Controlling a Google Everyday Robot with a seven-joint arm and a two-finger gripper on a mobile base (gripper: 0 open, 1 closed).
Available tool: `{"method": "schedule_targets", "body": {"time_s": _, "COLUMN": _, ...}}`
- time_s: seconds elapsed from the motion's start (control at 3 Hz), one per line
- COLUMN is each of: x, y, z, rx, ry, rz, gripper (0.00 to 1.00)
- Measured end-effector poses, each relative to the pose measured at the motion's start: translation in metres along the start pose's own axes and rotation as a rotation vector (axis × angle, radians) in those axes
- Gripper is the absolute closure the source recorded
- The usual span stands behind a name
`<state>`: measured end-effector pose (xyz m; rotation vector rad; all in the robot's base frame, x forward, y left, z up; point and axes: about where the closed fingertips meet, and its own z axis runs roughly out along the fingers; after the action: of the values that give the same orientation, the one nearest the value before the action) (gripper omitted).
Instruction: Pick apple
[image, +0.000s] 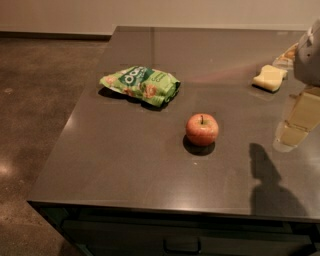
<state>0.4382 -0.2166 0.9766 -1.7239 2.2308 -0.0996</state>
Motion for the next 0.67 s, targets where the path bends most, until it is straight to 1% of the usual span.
{"method": "schedule_targets", "body": {"time_s": 0.33, "x": 0.000, "y": 0.000, "z": 0.000, "rx": 0.002, "ry": 0.000, "rz": 0.000, "gripper": 0.00}}
{"method": "schedule_targets", "body": {"time_s": 0.67, "x": -0.010, "y": 0.001, "z": 0.015, "rx": -0.010, "ry": -0.020, "rz": -0.006, "gripper": 0.00}}
